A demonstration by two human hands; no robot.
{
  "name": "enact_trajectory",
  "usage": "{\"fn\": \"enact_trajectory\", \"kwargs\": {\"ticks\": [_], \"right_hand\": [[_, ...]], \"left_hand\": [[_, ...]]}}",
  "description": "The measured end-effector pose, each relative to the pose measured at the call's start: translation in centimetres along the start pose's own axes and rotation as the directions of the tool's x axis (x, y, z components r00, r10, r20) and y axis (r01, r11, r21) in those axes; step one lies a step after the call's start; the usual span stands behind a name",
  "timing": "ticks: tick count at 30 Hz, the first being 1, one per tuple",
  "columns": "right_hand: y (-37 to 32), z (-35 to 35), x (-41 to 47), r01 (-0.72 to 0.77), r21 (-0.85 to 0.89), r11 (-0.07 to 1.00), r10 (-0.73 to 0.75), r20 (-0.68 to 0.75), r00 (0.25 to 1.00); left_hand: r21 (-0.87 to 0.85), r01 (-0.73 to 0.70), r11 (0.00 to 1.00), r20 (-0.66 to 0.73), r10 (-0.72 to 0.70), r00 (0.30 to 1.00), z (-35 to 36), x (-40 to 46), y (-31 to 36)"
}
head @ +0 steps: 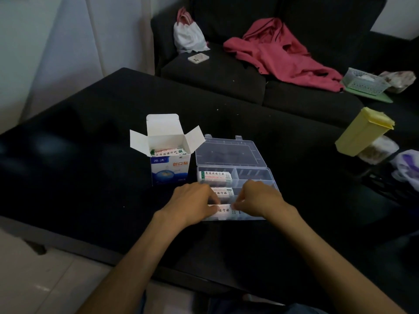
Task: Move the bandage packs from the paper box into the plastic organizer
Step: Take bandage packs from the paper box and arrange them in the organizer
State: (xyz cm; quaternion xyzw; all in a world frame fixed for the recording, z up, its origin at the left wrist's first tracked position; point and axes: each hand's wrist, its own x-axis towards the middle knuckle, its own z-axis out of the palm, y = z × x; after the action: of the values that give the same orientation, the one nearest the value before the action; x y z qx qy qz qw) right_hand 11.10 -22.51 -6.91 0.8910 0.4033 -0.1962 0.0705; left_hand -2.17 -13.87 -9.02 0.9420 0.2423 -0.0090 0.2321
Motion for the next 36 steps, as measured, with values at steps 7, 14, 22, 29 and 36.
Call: {"fn": "enact_trajectory", "kwargs": {"ticks": [7, 14, 22, 29, 36], "right_hand": [[-0.4, -0.1, 0.4, -0.031, 0.095, 0.995, 0.022, 0.087, 0.996], [-1.2, 0.1, -0.6, 0.018, -0.131, 0.991, -0.014, 0.025, 1.0], [0.8, -0.4, -0.4, 0.118, 0.088, 0.989, -0.108, -0.106, 0.988], [1.2, 0.6, 0.1, 0.171, 0.092, 0.981, -0.168, -0.033, 0.985], [2.0, -0.7, -0.4, 0.187, 0.232, 0.955, -0.165, -0.11, 0.98]], "left_hand": [[-0.019, 0.006, 1.0, 0.022, -0.006, 1.0, 0.0, 0.1, -0.1], [-0.027, 0.002, 1.0, -0.004, -0.002, 1.0, 0.2, 0.2, 0.0], [-0.111, -0.004, 0.994, 0.041, 0.009, 0.999, 0.2, 0.4, -0.6], [-0.084, 0.006, 0.996, 0.032, -0.004, 0.999, -0.1, 0.2, -0.4], [-0.202, 0.05, 0.978, -0.052, -0.061, 0.997, -1.3, 0.0, -1.1]]}}
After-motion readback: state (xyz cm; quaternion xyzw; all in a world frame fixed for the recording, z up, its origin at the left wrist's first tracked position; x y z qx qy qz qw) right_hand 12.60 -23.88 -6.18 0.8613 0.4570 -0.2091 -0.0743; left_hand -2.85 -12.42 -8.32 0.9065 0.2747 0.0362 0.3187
